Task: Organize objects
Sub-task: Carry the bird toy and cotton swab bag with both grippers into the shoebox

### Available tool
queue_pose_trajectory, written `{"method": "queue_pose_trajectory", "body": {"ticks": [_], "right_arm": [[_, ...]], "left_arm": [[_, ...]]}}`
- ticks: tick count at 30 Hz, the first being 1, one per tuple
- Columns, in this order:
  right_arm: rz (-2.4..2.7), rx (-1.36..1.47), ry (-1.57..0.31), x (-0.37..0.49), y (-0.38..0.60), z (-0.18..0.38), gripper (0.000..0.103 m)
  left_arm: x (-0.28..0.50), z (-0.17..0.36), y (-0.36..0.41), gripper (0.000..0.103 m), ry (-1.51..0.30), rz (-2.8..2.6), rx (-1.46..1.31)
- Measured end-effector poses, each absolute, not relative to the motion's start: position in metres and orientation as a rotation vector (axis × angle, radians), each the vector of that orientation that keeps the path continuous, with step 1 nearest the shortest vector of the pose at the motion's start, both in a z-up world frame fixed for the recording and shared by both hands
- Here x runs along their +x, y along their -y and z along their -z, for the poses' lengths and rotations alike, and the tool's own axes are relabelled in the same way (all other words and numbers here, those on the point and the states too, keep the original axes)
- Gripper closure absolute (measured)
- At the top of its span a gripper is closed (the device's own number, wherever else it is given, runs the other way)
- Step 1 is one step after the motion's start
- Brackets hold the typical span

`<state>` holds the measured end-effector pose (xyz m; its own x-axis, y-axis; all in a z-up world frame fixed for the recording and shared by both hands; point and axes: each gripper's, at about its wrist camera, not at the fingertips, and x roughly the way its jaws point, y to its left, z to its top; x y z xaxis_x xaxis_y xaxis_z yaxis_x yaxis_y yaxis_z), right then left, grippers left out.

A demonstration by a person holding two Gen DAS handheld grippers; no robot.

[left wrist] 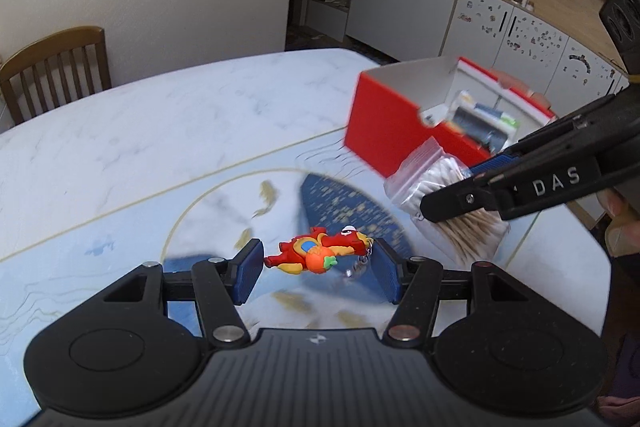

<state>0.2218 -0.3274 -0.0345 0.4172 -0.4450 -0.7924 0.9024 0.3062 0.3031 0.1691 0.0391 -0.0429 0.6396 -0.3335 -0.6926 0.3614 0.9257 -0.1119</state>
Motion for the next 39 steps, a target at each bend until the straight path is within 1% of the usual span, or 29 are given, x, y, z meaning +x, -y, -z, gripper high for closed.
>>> {"method": "queue_pose_trajectory", "body": {"ticks": [9,16,28,39], "right_arm": [[0.993,0.802,-0.579,0.16,0.321,0.012,0.07],[1.056,0.795,-0.552,0.104,0.326,0.016,0.07],[1.16,0.792,-0.537,0.029,0.344,0.034,0.07],[1.159,0.754,-0.572,0.024,0.378,0.052,0.07]], "left_arm": [[0.175,0.008,0.016,0.045,-0.74,0.442,0.052],[0.186,-0.007,0.065,0.045,-0.711,0.463,0.085],[0.225,-0.003,0.134,0.045,-0.752,0.484,0.139],[0.293,0.001,0.173,0.045,-0.792,0.442,0.176]]}}
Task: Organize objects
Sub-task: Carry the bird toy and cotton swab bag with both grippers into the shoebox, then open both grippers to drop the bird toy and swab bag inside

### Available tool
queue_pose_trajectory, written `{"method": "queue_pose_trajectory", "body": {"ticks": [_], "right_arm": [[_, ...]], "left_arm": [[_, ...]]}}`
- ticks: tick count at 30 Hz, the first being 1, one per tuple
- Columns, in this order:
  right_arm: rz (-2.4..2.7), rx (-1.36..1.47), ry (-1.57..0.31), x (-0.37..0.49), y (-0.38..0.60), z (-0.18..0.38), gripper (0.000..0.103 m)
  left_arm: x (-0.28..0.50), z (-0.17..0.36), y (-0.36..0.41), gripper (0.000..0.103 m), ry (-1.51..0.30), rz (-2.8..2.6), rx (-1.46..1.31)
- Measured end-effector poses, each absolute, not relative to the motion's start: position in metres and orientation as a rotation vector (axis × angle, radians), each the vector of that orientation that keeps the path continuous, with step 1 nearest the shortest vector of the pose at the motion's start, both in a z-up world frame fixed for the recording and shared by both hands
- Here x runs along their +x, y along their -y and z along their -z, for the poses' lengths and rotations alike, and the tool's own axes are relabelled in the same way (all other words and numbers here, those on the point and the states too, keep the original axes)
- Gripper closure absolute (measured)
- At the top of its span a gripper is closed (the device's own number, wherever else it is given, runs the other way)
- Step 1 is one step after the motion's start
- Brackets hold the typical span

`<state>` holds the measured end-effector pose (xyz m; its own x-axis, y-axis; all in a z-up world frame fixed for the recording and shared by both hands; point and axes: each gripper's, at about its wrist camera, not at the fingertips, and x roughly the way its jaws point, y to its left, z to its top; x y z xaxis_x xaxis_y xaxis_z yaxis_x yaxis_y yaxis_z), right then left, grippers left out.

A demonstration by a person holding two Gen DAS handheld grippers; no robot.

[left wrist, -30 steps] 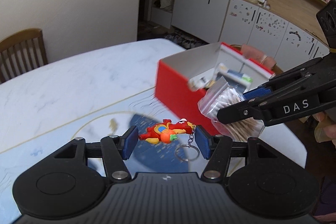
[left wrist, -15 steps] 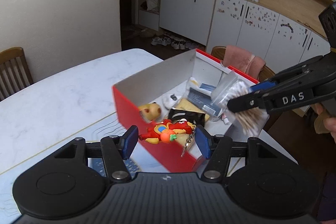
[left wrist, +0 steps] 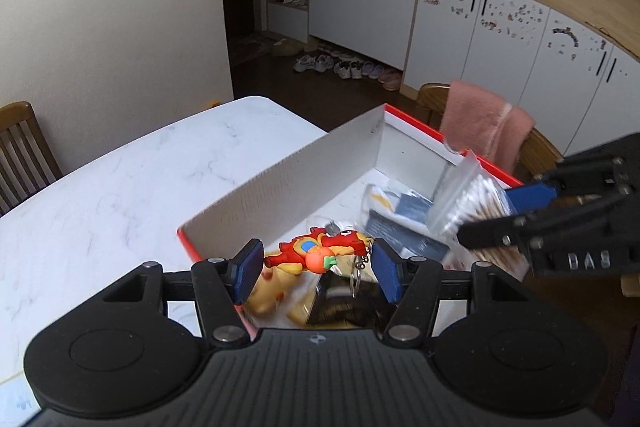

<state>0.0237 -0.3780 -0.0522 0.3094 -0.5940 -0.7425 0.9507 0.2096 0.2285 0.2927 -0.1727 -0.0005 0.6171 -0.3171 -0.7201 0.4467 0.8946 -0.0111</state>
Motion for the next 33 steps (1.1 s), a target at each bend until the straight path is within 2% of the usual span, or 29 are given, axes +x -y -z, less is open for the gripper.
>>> {"method": "queue_pose_trajectory", "body": {"ticks": [20,33], "right_arm": [[1.106,0.679,-0.733,0.05,0.396,0.093,0.069],[1.103,0.708,-0.734,0.044,0.399,0.107,0.069]], "left_arm": [[0.372,0.052,0.216,0.045,-0.942,0.399,0.259],[0.387,0.079,0.224,0.044,-1.051,0.393,0.294]]}}
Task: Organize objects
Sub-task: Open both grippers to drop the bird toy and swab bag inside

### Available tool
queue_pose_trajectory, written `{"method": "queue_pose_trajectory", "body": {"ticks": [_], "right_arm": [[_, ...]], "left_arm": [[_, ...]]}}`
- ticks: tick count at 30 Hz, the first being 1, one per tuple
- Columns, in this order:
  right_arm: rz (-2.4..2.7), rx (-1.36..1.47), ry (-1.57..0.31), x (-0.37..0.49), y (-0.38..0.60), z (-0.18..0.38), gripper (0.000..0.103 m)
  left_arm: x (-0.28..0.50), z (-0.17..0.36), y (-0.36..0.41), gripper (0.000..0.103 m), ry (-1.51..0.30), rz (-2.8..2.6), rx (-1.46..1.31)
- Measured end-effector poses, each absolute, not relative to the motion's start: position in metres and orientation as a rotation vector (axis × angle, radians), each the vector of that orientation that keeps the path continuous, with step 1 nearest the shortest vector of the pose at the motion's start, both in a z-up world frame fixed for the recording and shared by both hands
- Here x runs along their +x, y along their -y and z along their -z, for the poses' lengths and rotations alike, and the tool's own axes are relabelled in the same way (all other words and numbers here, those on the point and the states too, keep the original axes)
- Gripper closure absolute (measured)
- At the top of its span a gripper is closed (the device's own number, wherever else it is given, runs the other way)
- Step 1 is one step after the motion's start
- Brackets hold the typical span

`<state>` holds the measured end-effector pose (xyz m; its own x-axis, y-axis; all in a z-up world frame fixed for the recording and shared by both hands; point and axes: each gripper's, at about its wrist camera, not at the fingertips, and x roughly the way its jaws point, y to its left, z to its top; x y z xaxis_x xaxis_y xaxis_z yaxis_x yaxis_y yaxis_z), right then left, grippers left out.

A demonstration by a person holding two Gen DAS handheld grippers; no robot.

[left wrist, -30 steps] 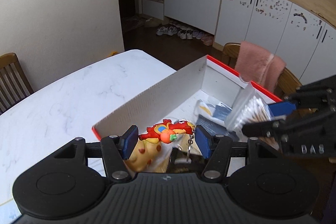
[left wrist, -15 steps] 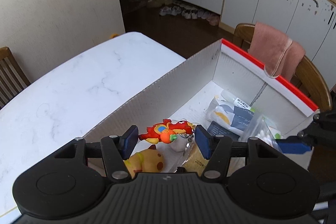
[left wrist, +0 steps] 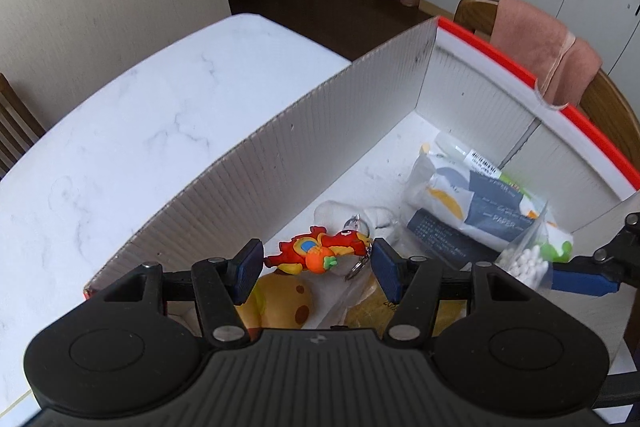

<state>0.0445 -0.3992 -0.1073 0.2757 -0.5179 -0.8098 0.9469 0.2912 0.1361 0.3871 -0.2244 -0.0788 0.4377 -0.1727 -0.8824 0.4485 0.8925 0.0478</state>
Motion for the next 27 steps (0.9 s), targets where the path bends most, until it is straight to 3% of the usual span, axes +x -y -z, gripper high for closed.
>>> {"method": "queue_pose_trajectory", "body": {"ticks": [10,15,21,27], "right_arm": [[1.112,0.69,-0.734,0.044,0.396,0.107,0.065],[1.125,0.691,-0.713,0.04,0.395,0.103,0.049],[1.125,0.695,-0.686,0.037,0.393,0.097,0.043],[1.122,0.685,-0.664,0.036,0.384,0.088,0.041]], "left_arm": [[0.397,0.09,0.222,0.044,-1.108,0.38,0.286],[0.394,0.088,0.219,0.044,-1.099,0.384,0.264],[0.387,0.08,0.216,0.036,-1.072,0.39,0.247],[0.377,0.069,0.211,0.036,-1.038,0.387,0.237]]}}
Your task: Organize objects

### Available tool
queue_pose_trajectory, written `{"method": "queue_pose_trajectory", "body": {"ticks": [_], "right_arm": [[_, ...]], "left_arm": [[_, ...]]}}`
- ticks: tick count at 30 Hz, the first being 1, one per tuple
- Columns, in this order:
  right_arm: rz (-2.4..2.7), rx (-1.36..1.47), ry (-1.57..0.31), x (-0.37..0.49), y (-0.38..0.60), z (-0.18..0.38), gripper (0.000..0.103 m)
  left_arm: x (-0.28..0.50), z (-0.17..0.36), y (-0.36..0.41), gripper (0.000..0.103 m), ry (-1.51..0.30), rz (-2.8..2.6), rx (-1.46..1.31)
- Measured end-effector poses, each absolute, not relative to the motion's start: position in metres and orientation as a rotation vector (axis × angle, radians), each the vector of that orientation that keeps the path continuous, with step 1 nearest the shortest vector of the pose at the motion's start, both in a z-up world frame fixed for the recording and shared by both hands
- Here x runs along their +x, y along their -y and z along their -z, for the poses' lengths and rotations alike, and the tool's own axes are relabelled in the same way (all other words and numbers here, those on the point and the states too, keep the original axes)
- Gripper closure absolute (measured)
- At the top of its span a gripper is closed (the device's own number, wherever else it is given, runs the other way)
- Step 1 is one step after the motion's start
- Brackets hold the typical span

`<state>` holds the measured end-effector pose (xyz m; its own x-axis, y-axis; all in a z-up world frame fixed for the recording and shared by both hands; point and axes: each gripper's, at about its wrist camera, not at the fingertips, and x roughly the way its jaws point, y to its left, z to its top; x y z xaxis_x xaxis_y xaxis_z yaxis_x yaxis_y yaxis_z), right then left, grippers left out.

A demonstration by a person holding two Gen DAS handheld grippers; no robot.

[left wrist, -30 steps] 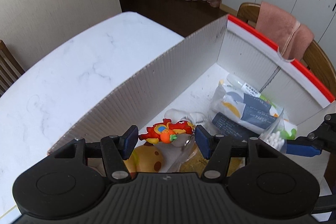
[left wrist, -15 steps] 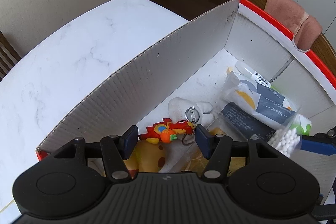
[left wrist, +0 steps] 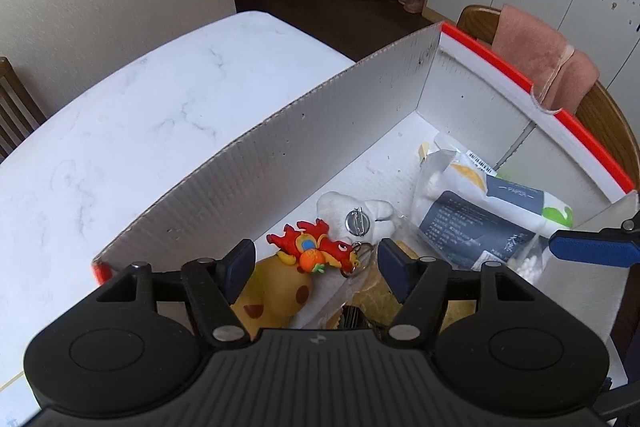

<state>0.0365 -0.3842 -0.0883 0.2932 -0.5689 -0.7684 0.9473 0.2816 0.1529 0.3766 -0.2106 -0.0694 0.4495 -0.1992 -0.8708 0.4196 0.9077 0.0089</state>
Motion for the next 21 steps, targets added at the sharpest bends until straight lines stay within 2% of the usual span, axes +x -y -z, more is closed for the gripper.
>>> {"method": "queue_pose_trajectory", "body": {"ticks": [21], "right_arm": [[1.189,0.618,-0.557,0.024,0.343,0.053,0.035]], "left_arm": [[0.281,0.01,0.17,0.036,-0.811,0.422,0.183]]}}
